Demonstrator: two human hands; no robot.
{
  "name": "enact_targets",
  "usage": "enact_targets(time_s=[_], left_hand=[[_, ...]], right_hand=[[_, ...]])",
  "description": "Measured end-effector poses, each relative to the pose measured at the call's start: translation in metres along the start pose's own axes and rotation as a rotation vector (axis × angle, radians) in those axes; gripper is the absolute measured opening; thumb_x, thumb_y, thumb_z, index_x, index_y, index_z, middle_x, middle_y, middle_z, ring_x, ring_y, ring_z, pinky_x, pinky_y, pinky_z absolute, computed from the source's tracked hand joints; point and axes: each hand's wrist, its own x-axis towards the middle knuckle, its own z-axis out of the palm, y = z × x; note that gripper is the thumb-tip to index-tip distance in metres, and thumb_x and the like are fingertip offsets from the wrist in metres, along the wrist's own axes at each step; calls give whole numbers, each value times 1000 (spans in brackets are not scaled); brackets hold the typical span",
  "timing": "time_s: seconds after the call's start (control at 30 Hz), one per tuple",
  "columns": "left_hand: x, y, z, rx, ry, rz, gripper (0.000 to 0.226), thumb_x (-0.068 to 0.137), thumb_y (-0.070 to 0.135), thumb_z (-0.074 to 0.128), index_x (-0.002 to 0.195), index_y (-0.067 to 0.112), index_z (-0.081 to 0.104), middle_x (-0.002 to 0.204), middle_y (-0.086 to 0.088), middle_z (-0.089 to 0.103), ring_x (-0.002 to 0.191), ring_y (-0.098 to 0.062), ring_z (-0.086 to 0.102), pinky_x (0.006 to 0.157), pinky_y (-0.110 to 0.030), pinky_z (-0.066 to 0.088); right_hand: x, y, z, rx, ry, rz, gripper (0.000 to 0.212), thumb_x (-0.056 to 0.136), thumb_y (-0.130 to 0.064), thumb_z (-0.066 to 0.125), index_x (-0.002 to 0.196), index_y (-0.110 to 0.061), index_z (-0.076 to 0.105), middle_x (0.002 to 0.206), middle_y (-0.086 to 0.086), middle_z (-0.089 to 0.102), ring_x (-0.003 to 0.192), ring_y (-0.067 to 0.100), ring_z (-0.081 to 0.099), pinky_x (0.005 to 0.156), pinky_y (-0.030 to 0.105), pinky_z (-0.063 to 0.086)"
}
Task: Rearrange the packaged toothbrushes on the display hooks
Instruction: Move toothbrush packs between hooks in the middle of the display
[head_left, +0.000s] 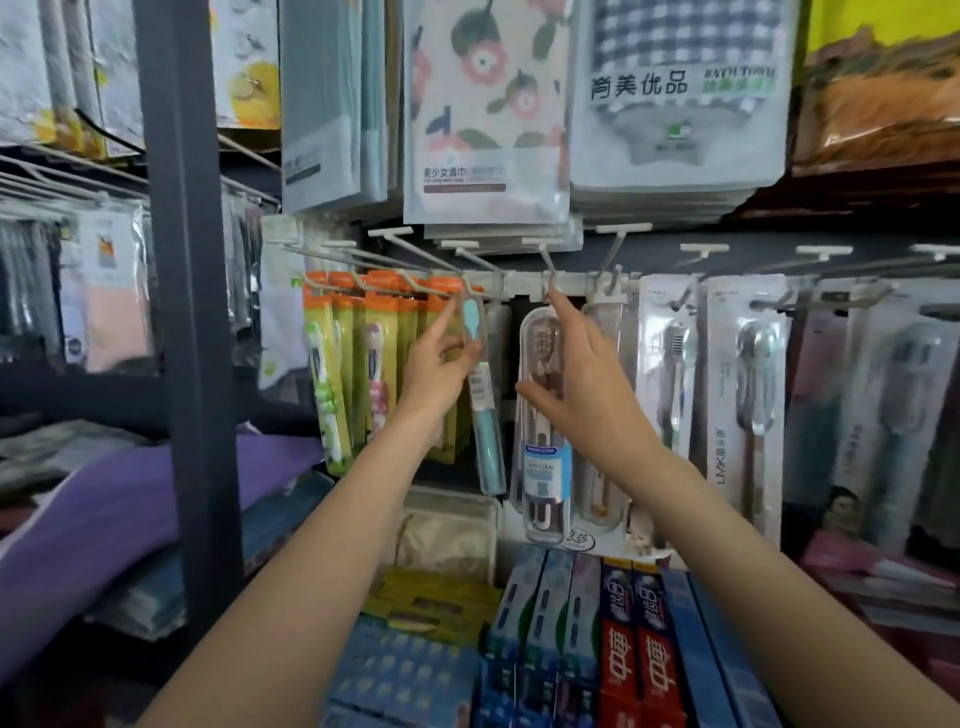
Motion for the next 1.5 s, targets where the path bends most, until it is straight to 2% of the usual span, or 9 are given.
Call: enact_targets(time_s=[0.17,0.3,0.57,0.7,0.87,1.03,1.23,1.37,1.5], left_hand=[[3,-7,2,-43,-67,-27,59,93,10,52,139,39,32,112,3,53,104,-7,49,90,-27,37],[4,-11,-1,10,-118,-49,58,94,10,49,135,47,33,130,-3,49,122,-17,44,98,-37,38],[-2,-1,-11,295,-164,46,65,92,3,51,141,38,27,120,8,45,106,-5,43,82,-23,41],[-23,-5,-12,319,101,98,52,90,-1,49,135,24,42,119,2,53,98,-10,54,84,-31,52],[-55,12,4,353,220,398,35,86,-5,49,117,12,53,107,-1,54,90,-4,54,79,-8,43],[-74,33,52,316,63,562,34,85,-2,49,117,10,52,110,2,51,96,-4,54,86,-11,44],[-84,24,106,435,-8,555,44,85,8,58,126,14,46,123,-4,45,113,-14,45,97,-23,35],[-89,11,122,419,-7,546,41,85,9,60,124,17,48,120,1,40,110,-10,45,97,-19,37],[-99,6,140,513,-119,664,41,89,21,55,130,18,50,120,1,49,109,-10,49,96,-23,41]], right_hand=[[-1,2,-1,20,-5,12,83,86,-20,64,148,-19,9,141,5,34,130,21,31,109,33,28],[-2,0,1,24,6,4,83,86,-20,64,148,-19,9,141,6,34,130,22,31,109,32,28],[-4,-1,2,28,10,11,80,87,-19,63,148,-19,11,147,5,28,135,20,28,113,31,24],[-21,1,-6,37,12,18,75,88,-15,61,147,-17,16,149,4,23,138,18,24,115,29,21],[-53,17,-38,9,215,12,53,87,-6,59,136,-10,39,135,8,38,122,18,42,107,33,37],[-74,50,-70,-65,485,205,52,81,-5,65,127,-4,42,129,16,36,120,17,35,106,33,35],[-107,89,-78,186,118,616,87,74,-22,75,143,-12,23,131,0,42,111,9,42,93,26,40],[-136,106,-76,221,29,638,67,80,-19,70,136,-19,33,121,-8,53,104,4,52,81,11,42],[-147,105,-71,149,-4,516,37,84,-15,66,105,-19,36,84,-20,52,69,-21,51,57,2,40]])
